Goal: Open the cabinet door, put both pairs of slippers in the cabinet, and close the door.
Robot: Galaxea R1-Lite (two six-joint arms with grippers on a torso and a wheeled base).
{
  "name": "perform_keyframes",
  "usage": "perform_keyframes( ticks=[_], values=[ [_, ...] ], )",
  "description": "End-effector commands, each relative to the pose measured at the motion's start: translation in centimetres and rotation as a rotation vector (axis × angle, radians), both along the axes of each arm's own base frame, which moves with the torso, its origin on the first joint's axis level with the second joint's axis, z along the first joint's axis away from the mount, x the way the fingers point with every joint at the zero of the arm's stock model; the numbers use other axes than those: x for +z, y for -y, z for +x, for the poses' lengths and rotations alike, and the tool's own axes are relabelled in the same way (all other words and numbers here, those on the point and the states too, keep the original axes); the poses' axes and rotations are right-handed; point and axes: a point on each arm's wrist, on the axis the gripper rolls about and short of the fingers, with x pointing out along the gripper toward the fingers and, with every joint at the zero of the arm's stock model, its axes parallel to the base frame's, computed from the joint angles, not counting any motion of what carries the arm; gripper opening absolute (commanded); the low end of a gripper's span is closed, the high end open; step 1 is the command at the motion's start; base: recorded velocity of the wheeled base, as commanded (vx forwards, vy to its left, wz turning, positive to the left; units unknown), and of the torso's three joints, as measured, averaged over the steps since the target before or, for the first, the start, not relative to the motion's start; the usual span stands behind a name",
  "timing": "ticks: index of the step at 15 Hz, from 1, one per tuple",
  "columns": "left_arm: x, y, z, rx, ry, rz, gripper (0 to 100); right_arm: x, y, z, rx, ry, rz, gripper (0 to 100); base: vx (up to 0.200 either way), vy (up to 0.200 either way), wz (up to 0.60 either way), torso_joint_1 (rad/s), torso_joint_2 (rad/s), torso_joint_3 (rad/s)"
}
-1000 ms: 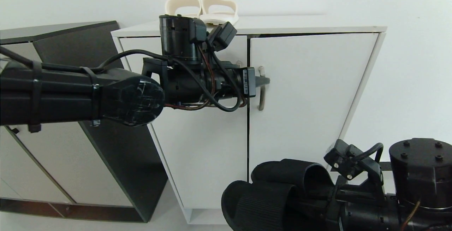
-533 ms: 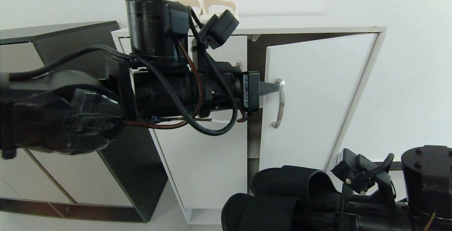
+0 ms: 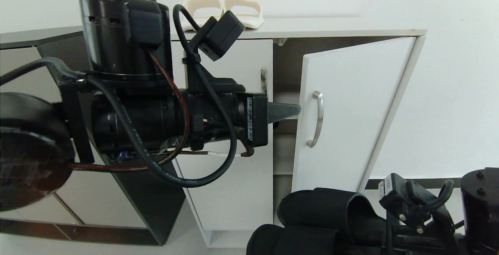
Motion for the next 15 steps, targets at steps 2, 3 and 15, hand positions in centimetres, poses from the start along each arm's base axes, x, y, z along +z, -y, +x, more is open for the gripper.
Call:
perform_keyframes(
  ticks=[2, 3, 15],
  values=[
    [0.0, -0.9, 1.1, 0.045, -0.006, -0.003, 0, 0.3, 0.2, -0.8, 0.023, 0.012, 0.013, 0, 0.000, 0.000, 0.00, 0.000, 0.00, 0.000],
    [-0.3, -0.5, 1.9, 0.058, -0.016, 0.004, 0, 0.3, 0.4, -1.2, 0.030, 0.009, 0.009, 0, 0.000, 0.000, 0.00, 0.000, 0.00, 0.000],
    [0.0, 2.4, 7.2, 0.180, -0.045, -0.069, 0, -0.7, 0.9, -2.5, 0.086, -0.032, -0.092, 0, -0.033, 0.000, 0.00, 0.000, 0.00, 0.001]
  ],
)
